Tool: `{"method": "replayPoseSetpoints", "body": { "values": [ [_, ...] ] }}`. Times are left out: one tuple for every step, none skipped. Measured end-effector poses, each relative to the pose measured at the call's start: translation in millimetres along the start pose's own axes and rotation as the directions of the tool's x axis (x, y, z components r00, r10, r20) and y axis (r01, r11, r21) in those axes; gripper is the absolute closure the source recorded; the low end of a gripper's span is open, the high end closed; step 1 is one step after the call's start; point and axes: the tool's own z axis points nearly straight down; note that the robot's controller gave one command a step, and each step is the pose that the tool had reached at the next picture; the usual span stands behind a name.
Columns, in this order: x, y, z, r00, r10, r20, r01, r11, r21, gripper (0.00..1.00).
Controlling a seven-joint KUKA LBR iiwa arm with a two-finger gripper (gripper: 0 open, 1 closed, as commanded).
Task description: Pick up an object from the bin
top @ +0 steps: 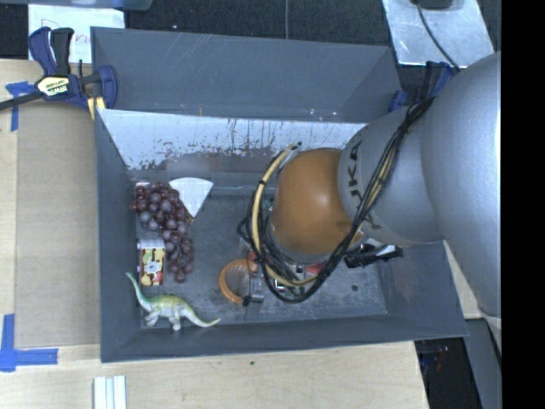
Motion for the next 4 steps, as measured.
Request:
{"method": "replayPoseSetpoints", "body": {
  "values": [
    [10.6, 4.0, -6.1, 0.994, -0.111, -0.011, 0.111, 0.994, 0.004, 1.00],
    [10.6, 4.0, -6.1, 0.994, -0.111, -0.011, 0.111, 0.994, 0.004, 1.00],
    [10.3, 3.8, -6.7, 0.994, -0.111, -0.010, 0.111, 0.994, 0.004, 1.00],
    [10.5, 3.5, -15.4, 0.994, -0.110, -0.011, 0.110, 0.994, 0.004, 1.00]
  ]
}}
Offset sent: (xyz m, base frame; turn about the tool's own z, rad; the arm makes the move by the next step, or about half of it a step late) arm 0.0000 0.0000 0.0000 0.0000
